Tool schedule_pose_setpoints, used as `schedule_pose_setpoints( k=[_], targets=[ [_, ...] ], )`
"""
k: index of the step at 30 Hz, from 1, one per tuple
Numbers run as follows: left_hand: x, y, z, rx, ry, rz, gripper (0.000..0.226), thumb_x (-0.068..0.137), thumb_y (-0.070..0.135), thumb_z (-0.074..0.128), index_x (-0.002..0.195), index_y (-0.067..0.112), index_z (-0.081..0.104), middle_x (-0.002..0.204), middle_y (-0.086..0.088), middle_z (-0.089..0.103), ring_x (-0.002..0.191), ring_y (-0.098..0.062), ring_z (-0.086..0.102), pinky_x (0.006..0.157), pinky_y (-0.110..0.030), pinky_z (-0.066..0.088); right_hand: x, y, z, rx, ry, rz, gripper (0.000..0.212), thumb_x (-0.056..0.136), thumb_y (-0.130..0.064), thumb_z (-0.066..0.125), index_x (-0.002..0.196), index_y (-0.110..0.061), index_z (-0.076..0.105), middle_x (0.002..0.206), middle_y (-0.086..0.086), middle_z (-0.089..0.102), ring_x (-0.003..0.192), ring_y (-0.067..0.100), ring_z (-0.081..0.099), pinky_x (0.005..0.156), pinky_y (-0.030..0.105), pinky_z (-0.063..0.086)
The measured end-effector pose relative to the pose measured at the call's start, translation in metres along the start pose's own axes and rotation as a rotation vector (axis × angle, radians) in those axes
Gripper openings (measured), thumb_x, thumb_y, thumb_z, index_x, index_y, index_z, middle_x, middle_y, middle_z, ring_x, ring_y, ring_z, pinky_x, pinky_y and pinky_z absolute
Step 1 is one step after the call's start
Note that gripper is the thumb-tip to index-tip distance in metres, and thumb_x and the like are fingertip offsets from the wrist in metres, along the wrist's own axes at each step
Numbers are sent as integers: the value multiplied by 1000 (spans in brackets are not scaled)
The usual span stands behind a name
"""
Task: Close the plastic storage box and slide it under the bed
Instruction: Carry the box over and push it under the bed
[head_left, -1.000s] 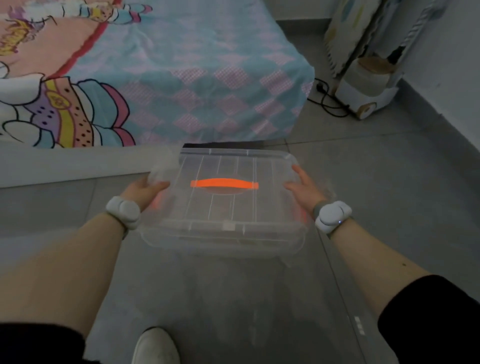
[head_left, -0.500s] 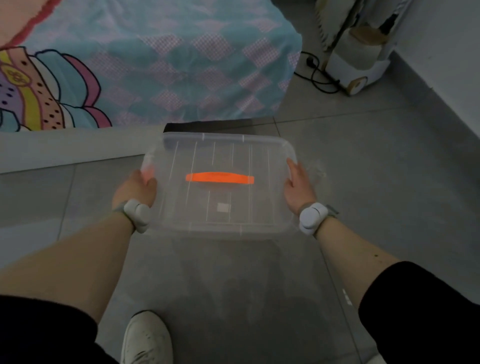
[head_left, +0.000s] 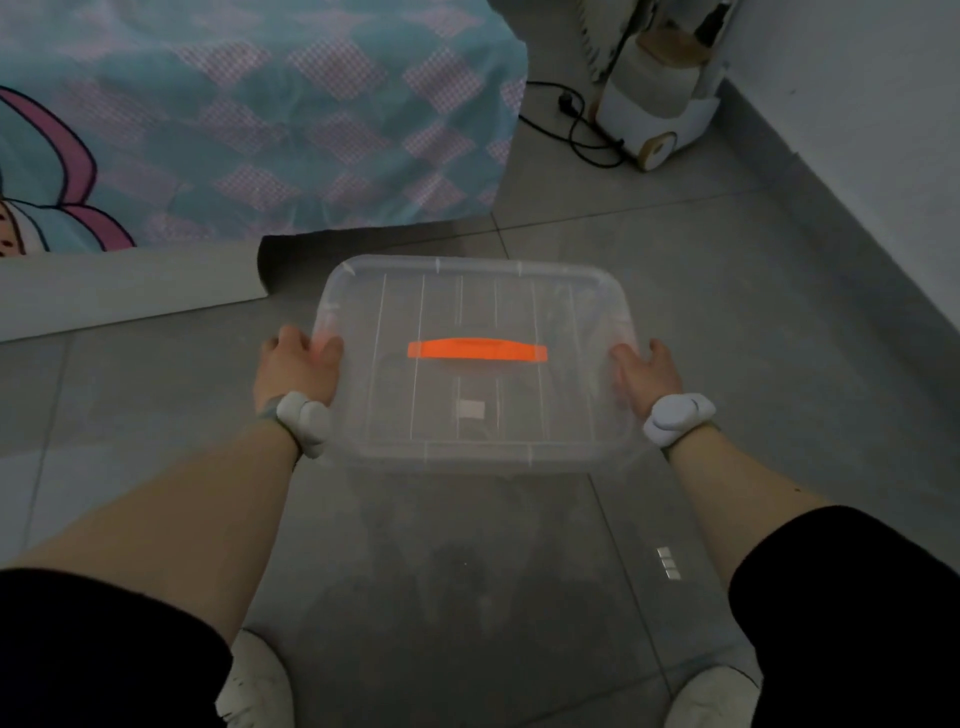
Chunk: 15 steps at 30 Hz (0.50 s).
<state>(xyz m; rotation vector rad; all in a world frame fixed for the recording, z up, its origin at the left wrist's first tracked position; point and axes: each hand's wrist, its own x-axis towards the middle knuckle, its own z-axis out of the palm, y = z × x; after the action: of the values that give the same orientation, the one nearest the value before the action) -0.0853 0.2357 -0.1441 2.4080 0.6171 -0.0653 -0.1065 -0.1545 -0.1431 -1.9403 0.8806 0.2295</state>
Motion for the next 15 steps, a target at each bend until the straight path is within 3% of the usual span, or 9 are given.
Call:
schedule_pose_setpoints(
  k=[1, 3, 4, 5, 8, 10, 12, 13, 15],
  targets=[
    [1, -1, 1, -63, -7, -47, 45, 84, 55, 53, 95, 11, 50, 103, -14, 58, 88, -35, 57, 77, -42, 45, 0, -1, -1, 4, -2, 18, 85, 76, -55, 56, 148, -12, 38, 145, 12, 52, 129, 36, 52, 96, 38, 43],
    [2, -4, 3, -190, -27, -123, 53, 81, 57, 59, 105, 10, 54, 103, -13, 61, 95, -35, 60, 77, -39, 43, -2, -2, -5, 12, -4, 13, 70, 63, -63, 57, 109, -11, 68, 107, 9, 71, 98, 32, 67, 71, 30, 47],
    [3, -5, 2, -255, -25, -163, 61, 79, 57, 63, 116, 9, 52, 109, -13, 61, 100, -34, 60, 79, -38, 42, -1, -2, -5, 26, -9, 12, 69, 58, -66, 58, 97, -11, 71, 92, 6, 72, 83, 28, 68, 64, 28, 48],
    [4, -5, 2, -304, -21, -202, 71, 77, 56, 67, 127, 9, 47, 118, -14, 59, 107, -35, 59, 82, -37, 41, -1, -1, -5, 66, -28, 29, 75, 54, -67, 60, 100, -9, 72, 87, 6, 72, 78, 26, 68, 67, 31, 52],
    [8, -6, 1, -342, -69, -257, 83, 75, 57, 68, 138, 7, 47, 131, -16, 59, 111, -36, 59, 87, -36, 42, 2, 3, -4, 230, -48, 101, 99, 46, -68, 73, 123, -7, 65, 106, 13, 72, 96, 34, 70, 93, 49, 55],
    [9, -7, 2, -382, -109, -267, 76, 73, 58, 67, 129, 7, 59, 115, -13, 66, 95, -33, 62, 81, -35, 44, 4, 6, -3, 253, -44, 110, 85, 47, -66, 77, 110, -9, 70, 100, 12, 73, 94, 34, 71, 92, 49, 56],
    [7, -9, 2, -383, -114, -266, 70, 72, 60, 66, 119, 8, 66, 103, -12, 66, 88, -32, 62, 78, -36, 45, 3, 5, -4, 170, -2, 79, 60, 56, -66, 75, 78, -11, 67, 84, 8, 72, 80, 28, 70, 84, 41, 57],
    [7, -9, 3, -344, -113, -245, 65, 72, 61, 64, 111, 8, 68, 99, -13, 66, 87, -33, 62, 77, -37, 45, 2, 4, -4, 118, 10, 50, 56, 63, -66, 71, 73, -11, 65, 83, 9, 71, 77, 26, 68, 81, 38, 55],
    [7, -8, 4, -245, -111, -182, 56, 77, 62, 57, 96, 10, 68, 94, -16, 65, 87, -35, 62, 74, -37, 43, 2, 0, -2, 7, 13, -22, 50, 77, -64, 61, 82, -14, 66, 88, 11, 67, 80, 28, 63, 84, 38, 51]
  ],
)
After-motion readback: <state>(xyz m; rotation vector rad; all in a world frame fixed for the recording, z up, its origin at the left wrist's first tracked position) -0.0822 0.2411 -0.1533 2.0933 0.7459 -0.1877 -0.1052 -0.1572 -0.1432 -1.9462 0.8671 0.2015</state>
